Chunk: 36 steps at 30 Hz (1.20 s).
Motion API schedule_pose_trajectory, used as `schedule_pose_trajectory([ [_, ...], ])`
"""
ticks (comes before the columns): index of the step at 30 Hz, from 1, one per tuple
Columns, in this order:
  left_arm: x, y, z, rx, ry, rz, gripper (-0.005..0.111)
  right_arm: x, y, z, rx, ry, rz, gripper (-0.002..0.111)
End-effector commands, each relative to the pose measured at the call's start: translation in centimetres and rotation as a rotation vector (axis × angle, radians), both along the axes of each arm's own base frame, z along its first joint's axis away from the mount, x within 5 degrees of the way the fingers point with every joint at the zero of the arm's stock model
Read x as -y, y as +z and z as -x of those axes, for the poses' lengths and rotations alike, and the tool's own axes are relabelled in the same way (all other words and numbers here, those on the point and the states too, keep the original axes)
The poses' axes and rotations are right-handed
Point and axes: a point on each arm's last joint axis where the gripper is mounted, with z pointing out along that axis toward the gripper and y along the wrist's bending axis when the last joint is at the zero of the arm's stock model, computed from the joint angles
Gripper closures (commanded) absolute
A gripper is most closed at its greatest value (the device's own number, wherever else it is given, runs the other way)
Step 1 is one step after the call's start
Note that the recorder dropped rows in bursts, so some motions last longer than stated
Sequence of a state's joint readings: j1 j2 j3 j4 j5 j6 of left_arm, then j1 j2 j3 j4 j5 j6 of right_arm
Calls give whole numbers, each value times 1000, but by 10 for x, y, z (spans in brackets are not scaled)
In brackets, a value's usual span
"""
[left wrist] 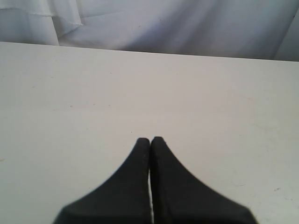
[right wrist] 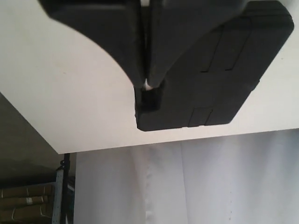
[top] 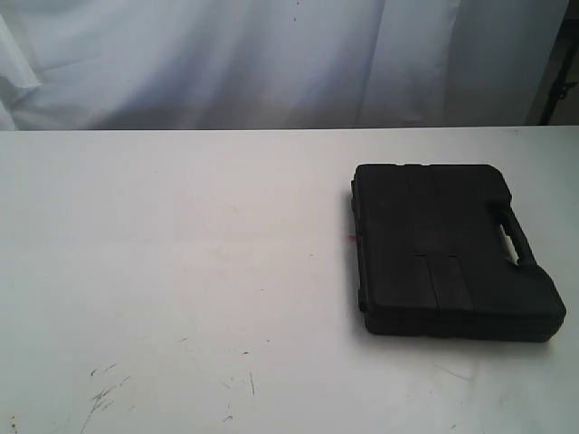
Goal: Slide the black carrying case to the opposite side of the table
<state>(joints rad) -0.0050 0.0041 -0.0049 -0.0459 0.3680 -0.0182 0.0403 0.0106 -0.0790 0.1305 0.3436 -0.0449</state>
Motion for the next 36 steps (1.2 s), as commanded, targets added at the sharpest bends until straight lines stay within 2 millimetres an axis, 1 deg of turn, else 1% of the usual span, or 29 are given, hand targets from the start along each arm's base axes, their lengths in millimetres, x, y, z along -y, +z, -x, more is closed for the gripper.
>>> schedule_pose_trajectory([
  [1,0,0,0,11,-3,3,107,1,-20,-3,-13,-10,18,108],
  [3,0,0,0,11,-3,3,107,1,-20,-3,-5,-11,18,108],
  [5,0,0,0,11,-3,3,107,1,-25,-2,-50,-2,47,108],
  [11,0,0,0,11,-3,3,107,1,-25,-2,-57,6,77,108],
  [36,0,0,0,11,-3,3,107,0,-26,-2,-63,8,82,108],
])
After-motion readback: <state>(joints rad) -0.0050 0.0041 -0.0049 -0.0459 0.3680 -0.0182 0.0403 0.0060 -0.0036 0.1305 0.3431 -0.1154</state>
